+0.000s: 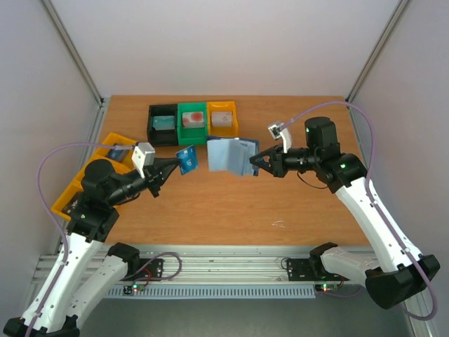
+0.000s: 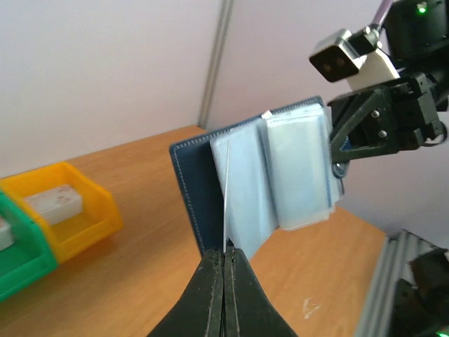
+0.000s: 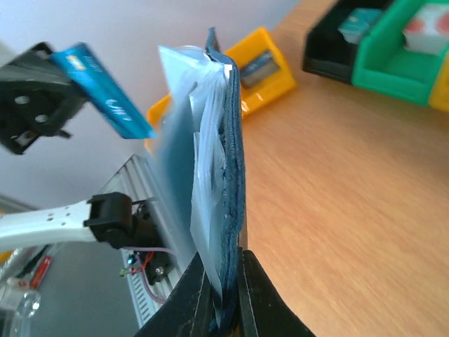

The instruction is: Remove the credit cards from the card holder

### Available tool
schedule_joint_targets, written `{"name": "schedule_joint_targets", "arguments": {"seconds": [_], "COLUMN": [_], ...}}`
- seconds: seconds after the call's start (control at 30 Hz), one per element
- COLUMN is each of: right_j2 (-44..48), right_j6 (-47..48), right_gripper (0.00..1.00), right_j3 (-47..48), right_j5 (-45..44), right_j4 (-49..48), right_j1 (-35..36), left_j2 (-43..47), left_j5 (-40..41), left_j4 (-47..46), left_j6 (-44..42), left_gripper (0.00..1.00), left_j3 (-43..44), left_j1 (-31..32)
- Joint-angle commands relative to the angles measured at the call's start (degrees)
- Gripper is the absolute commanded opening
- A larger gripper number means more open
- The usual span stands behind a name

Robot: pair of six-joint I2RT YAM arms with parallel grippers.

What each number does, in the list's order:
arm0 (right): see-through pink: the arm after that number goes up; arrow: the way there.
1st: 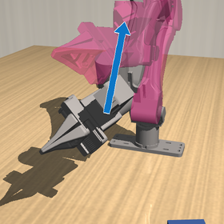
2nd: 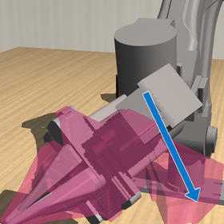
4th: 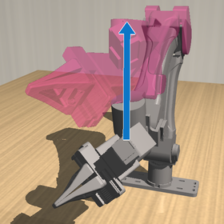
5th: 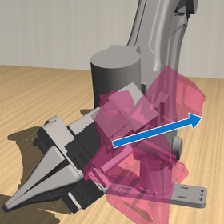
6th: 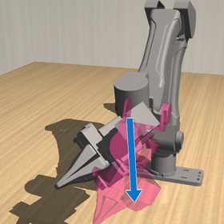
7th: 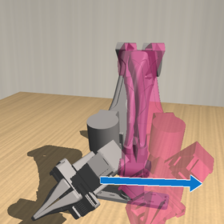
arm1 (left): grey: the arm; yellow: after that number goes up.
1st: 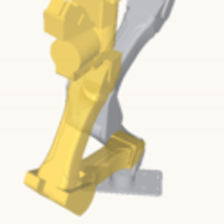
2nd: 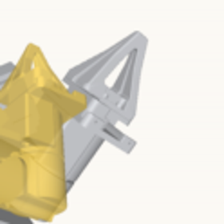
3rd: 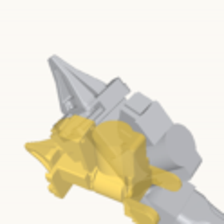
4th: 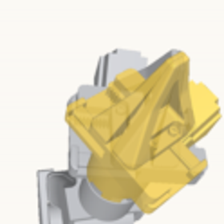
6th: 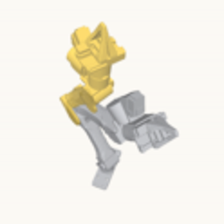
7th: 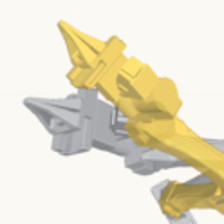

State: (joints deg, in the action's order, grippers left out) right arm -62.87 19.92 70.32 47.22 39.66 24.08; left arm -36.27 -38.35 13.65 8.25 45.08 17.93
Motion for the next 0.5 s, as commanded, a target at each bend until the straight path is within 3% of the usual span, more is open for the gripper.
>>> {"name": "schedule_joint_targets", "arguments": {"seconds": [0.0, 0.23, 0.47], "right_j2": [-0.14, -2.28, -9.06], "right_j6": [-5.18, -7.03, -2.63], "right_gripper": [0.01, 0.01, 0.01], "right_j3": [-3.25, -5.34, -1.9], "right_j5": [3.24, 5.79, 8.27], "right_j4": [-3.49, -8.09, -6.53], "right_j1": [-3.33, -3.34, -3.35], "left_j2": [0.31, -1.61, -8.56], "left_j5": [8.9, 23.12, 30.35], "left_j4": [1.77, 6.48, 13.19], "left_j6": [-3.53, -12.89, -34.07], "left_gripper": [0.0, 0.0, 0.0], "left_j3": [1.24, 0.55, 2.83], "left_j1": [-0.45, -0.51, -2.44]}}
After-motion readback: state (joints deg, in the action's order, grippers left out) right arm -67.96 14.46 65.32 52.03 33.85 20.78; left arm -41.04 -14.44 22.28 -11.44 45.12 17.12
